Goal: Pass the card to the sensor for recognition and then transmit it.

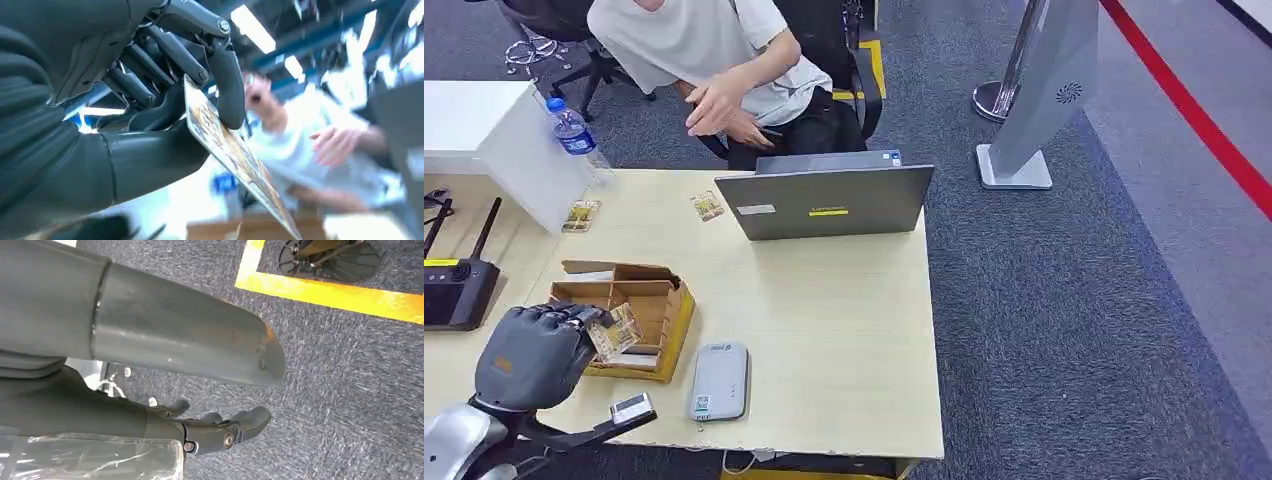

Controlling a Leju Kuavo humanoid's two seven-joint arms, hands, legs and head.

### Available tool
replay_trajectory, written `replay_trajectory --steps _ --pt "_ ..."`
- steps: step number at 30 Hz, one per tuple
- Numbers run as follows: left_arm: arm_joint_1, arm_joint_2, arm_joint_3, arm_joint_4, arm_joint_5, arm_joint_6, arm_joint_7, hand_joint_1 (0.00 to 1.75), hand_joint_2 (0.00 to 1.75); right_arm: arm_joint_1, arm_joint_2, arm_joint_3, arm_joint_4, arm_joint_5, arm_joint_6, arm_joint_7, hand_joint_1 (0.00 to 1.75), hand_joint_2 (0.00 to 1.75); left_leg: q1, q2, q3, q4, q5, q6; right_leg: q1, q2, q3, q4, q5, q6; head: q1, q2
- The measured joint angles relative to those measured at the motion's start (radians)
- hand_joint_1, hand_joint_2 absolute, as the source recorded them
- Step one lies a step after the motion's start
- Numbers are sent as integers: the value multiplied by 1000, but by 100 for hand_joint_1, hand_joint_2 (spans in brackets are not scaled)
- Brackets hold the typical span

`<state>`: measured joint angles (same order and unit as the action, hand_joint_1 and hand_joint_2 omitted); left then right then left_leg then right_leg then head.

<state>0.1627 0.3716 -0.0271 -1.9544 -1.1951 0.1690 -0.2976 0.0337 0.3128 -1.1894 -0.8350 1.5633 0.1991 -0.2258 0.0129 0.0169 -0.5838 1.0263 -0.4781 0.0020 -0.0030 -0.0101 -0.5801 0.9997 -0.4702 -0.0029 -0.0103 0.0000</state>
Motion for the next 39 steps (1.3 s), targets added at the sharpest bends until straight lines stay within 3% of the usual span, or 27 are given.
replay_trajectory --steps 4,9,11,17,24,25,34,39 --pt "-64 7 -11 -55 10 -15 19 175 175 0 0 1 3 4 -2 1 0 0 0 -1 0 0 0 0 0 -1 0 0 0 0 0 0" --pt "-245 -12 -24 -32 -62 -88 116 175 175 -2 0 19 11 6 -4 5 0 0 0 -3 0 0 2 -1 0 -3 0 0 2 -1 0 0" --pt "-334 -28 -26 30 -93 -131 159 175 175 -4 -3 38 23 6 -15 11 0 0 0 -3 0 0 3 -1 0 -3 0 0 3 0 0 0" --pt "-567 -66 -55 295 -156 -216 209 175 175 -10 -19 94 91 6 -55 23 0 0 0 -2 0 1 6 -2 0 -1 -1 0 5 -1 0 0" --pt "-726 -105 -92 490 -184 -280 245 175 175 -10 -32 135 146 6 -69 30 0 0 0 -2 0 1 5 -2 0 -1 -1 1 6 -1 0 0" --pt "-739 -109 -97 503 -185 -288 245 0 175 -10 -34 136 150 6 -71 31 0 0 0 -2 -1 1 5 -2 0 -1 -1 1 6 -1 0 0" --pt "-795 -148 -109 537 -131 -329 259 0 175 -10 -47 152 183 6 -81 33 0 0 0 -1 -1 1 5 -2 0 -1 -1 1 6 -1 0 0" --pt "-763 -123 -108 464 -64 -327 243 0 175 -8 -47 151 184 6 -76 30 0 0 0 -1 -1 0 5 -2 0 0 -1 1 6 -1 0 0"
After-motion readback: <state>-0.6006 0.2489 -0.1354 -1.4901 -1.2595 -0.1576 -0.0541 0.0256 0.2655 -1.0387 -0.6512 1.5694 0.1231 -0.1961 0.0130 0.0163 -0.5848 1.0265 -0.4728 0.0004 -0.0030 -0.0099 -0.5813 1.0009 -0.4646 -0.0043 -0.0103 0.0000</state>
